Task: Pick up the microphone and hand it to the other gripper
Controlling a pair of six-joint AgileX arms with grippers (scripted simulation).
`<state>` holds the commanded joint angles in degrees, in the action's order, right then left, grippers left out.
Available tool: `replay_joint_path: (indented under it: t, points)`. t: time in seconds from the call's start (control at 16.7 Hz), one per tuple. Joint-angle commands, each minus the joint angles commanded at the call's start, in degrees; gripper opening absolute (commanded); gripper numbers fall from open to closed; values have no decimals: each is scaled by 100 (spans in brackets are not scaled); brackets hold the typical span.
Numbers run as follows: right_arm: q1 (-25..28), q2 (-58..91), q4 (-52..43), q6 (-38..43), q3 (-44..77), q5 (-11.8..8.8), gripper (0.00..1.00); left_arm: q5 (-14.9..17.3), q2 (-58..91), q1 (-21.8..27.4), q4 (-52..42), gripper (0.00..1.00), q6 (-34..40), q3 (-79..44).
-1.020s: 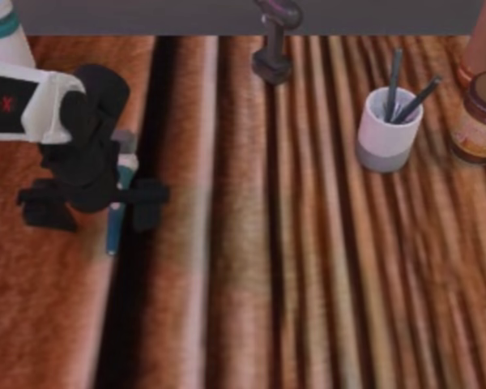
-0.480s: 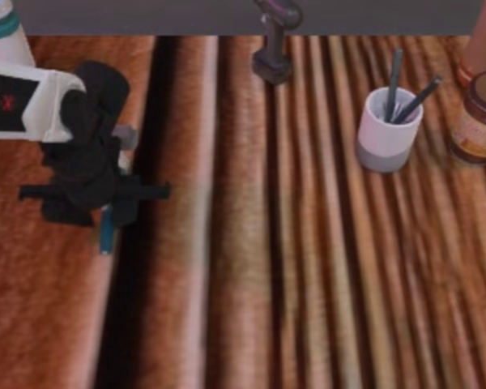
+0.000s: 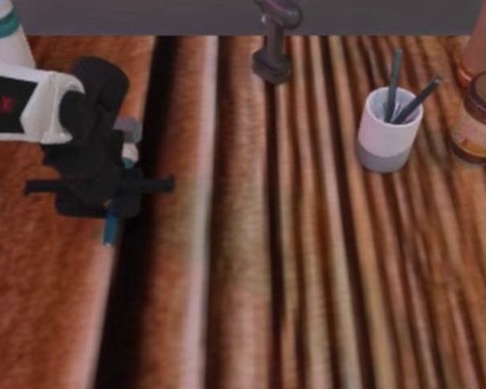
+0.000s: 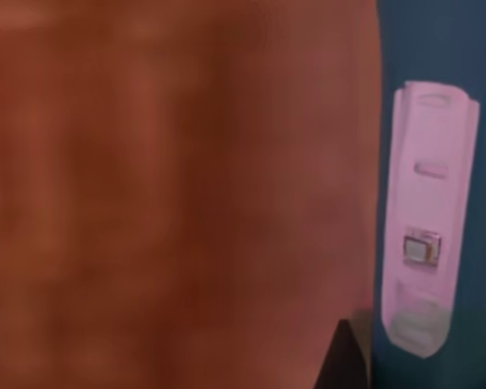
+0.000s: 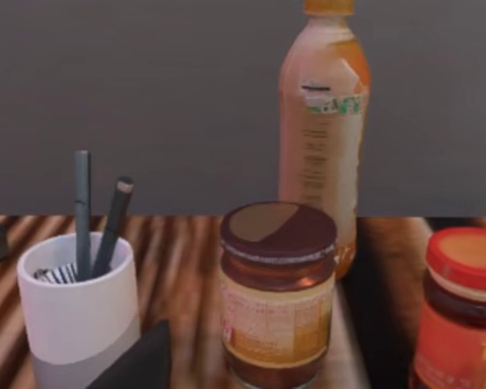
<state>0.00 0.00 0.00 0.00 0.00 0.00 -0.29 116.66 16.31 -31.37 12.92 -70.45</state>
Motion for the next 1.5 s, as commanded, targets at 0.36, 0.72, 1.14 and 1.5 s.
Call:
replay_joint_path:
  t: [0.36, 0.72, 1.14, 1.5]
  points:
    - [0, 0, 0, 0, 0, 0, 100, 939, -429, -81, 2164, 0, -372, 537]
    - [0, 0, 0, 0, 0, 0, 100, 2212, -1120, -205, 5354, 0, -878, 1460]
    - [0, 0, 0, 0, 0, 0, 100, 3257, -1981, -322, 7736, 0, -1360, 2186]
    - [0, 0, 0, 0, 0, 0, 100, 3312, -2043, -299, 7858, 0, -1401, 2206]
